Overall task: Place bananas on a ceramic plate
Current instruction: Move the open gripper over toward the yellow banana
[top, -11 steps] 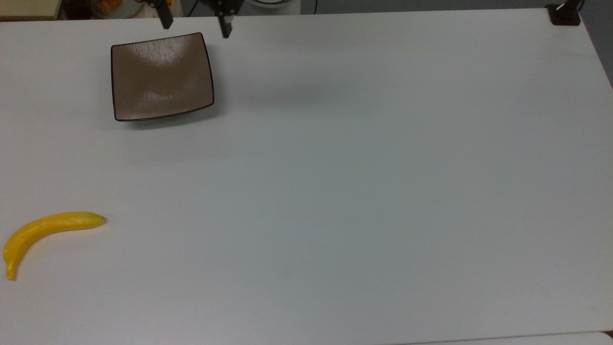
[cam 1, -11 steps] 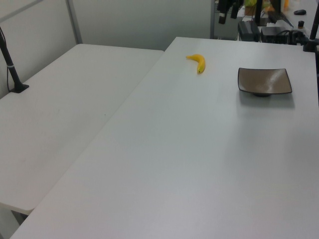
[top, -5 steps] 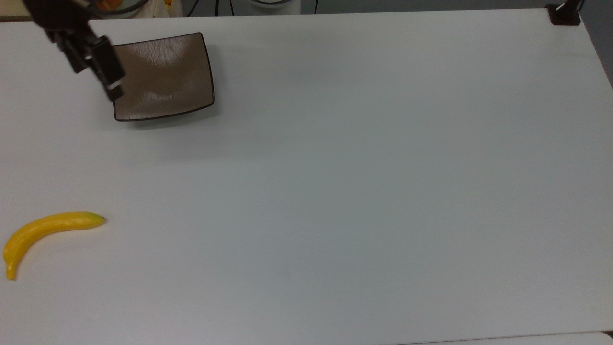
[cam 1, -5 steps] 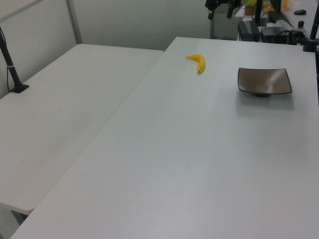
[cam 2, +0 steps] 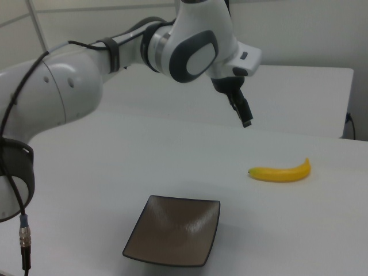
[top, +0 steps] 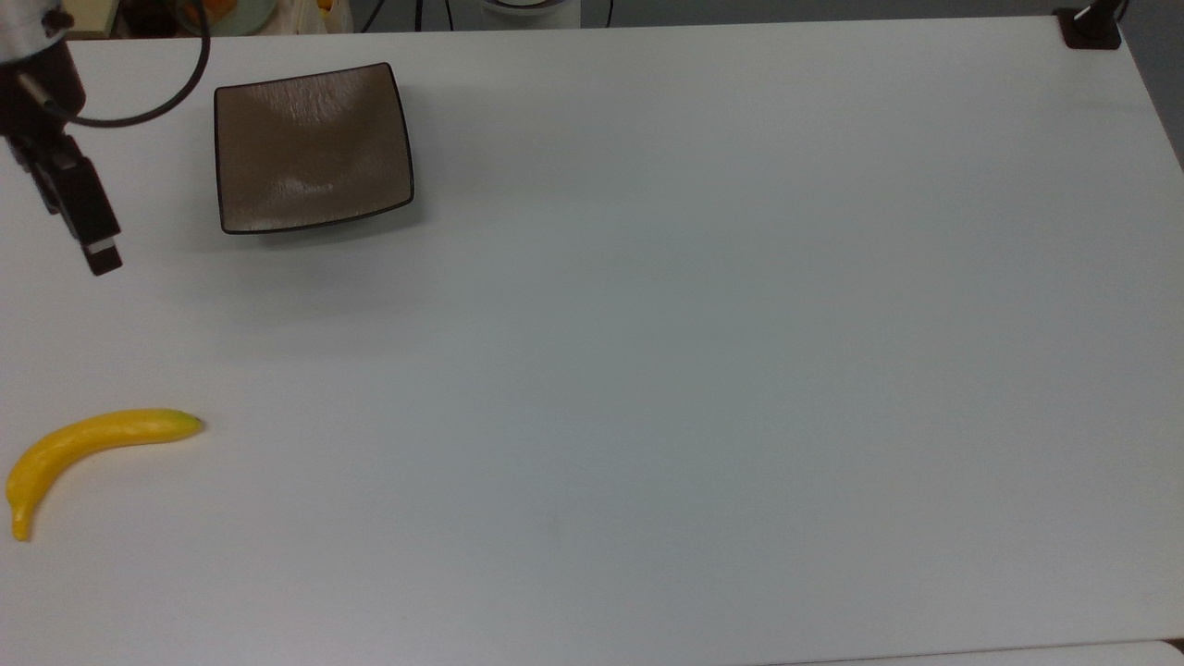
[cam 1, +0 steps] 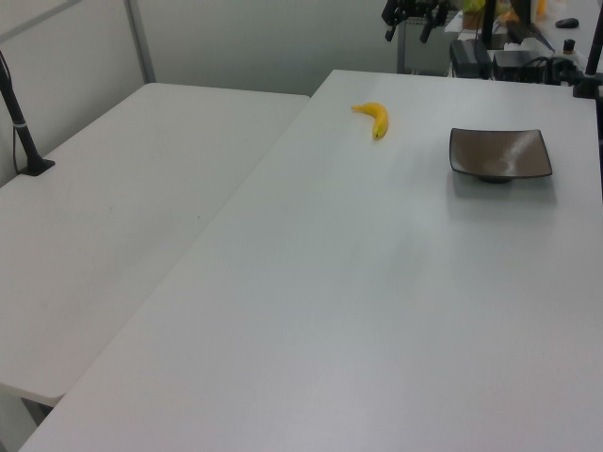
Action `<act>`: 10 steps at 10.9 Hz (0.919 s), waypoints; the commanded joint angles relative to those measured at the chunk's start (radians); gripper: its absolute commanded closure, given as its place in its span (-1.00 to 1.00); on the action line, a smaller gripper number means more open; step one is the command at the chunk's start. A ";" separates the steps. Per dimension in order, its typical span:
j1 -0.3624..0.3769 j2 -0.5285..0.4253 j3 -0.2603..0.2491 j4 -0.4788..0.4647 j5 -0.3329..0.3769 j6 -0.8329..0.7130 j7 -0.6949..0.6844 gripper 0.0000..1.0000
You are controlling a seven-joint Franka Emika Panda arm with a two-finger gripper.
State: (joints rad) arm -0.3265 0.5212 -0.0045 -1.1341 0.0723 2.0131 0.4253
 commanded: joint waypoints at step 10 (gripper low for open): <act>-0.036 0.269 -0.054 0.016 -0.029 0.489 0.020 -1.00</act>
State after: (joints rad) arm -0.3769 0.7483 -0.0436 -1.1332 0.0662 2.4443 0.4254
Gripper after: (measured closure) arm 0.000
